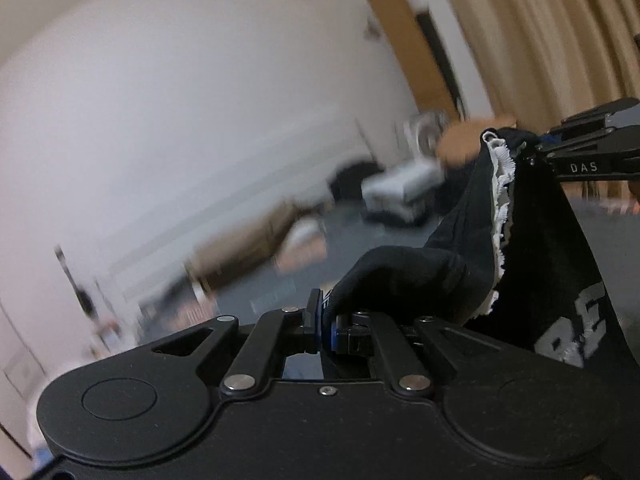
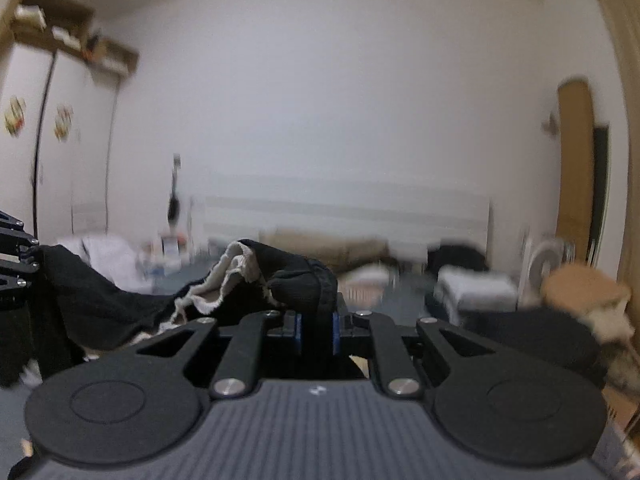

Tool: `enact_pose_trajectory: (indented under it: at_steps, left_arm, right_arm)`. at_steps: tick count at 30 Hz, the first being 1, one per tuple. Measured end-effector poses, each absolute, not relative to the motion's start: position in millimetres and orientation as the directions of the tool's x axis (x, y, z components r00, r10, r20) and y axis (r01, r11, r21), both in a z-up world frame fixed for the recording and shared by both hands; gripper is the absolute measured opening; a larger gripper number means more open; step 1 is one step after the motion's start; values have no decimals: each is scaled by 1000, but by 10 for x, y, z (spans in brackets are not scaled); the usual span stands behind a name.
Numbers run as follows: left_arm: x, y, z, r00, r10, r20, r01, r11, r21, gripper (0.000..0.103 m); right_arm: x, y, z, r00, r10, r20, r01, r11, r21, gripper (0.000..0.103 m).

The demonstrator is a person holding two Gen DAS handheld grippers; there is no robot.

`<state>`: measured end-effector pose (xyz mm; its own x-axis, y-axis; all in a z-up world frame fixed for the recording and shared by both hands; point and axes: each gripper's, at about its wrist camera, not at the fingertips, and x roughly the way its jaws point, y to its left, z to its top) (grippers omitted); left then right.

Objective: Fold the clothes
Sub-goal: 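Lower the black 'MORE' T-shirt flat onto the bed with both tools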

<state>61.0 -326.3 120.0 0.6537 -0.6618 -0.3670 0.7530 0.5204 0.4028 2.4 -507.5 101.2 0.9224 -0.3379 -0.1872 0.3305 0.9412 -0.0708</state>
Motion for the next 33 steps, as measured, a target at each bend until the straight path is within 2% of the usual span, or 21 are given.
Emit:
enact_pose_trajectory:
  at_steps: [1, 3, 5, 7, 9, 10, 13, 19, 25, 29, 33]
  left_arm:
    - [739, -3376, 1020, 652, -640, -407, 758, 525, 388, 8]
    - [962, -3499, 689, 663, -584, -468, 748, 541, 385, 20]
    - [1146, -3489, 368, 677, -533, -507, 732, 558, 390, 54]
    - [1210, -3176, 90, 678, -533, -506, 730, 568, 379, 66]
    - [1154, -2989, 17, 656, -563, -502, 751, 557, 355, 66]
    - [1077, -2886, 8, 652, -569, -501, 754, 556, 350, 66]
    - [1042, -2755, -168, 634, -589, -501, 767, 559, 315, 67]
    - [516, -2589, -575, 599, -616, -512, 797, 521, 305, 67]
    - [158, -2670, -986, 561, -614, -555, 827, 446, 342, 67]
    - [47, -2805, -1145, 527, -629, -571, 849, 418, 323, 67]
    - [-18, -2984, -1273, 499, -642, -582, 867, 372, 333, 64]
  right_arm:
    - [173, -5099, 841, 912, -345, -219, 337, 938, -74, 14]
    - [431, -5180, 447, 886, -360, -293, 353, 932, -77, 15]
    - [670, -5224, 95, 856, -370, -360, 369, 926, -75, 17]
    - [618, -5348, -201, 815, -393, -426, 394, 915, -91, 22]
    - [563, -5329, -333, 802, -371, -467, 370, 924, -98, 29]
    - [474, -5327, -365, 811, -359, -462, 356, 929, -97, 37]
    - [218, -5242, -343, 814, -386, -433, 382, 919, -102, 52]
    - [-415, -5176, -173, 833, -361, -420, 402, 915, 11, 62]
    - [-984, -4893, -388, 848, -286, -446, 396, 902, 174, 75]
    - [-923, -4797, -499, 822, -208, -530, 351, 918, 184, 75]
    - [-943, -4815, -548, 839, -171, -516, 321, 922, 215, 75]
